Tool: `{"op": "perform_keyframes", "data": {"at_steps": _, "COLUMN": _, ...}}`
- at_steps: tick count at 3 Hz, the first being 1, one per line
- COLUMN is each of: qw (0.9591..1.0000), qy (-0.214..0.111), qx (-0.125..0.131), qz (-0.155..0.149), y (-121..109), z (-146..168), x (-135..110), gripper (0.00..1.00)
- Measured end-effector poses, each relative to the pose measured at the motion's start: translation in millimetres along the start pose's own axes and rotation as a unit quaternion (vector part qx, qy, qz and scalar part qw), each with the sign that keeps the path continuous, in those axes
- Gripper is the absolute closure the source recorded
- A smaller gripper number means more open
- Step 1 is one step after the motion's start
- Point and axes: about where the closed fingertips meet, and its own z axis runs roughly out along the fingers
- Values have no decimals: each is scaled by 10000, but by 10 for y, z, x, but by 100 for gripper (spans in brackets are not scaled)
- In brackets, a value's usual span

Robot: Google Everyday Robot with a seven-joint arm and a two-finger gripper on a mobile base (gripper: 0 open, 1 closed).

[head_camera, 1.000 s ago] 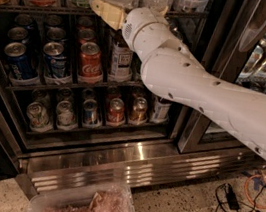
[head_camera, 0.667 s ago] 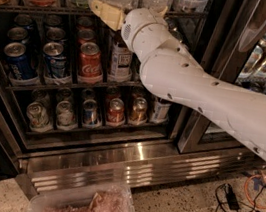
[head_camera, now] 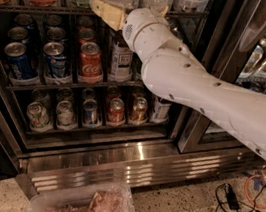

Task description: Pick green can from top shelf of fridge

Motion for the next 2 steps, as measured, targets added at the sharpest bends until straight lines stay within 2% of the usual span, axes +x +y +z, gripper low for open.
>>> {"op": "perform_keyframes", "data": {"at_steps": 1, "qw": 10000, "qy": 3, "qx": -5, "qz": -3, "y": 3, "z": 0, "x": 11, "gripper": 0}}
{"op": "perform_keyframes", "data": {"at_steps": 2, "qw": 9994, "qy": -310, "qx": -83, "qz": -162, "y": 132, "z": -131, "x": -184, "gripper": 0}}
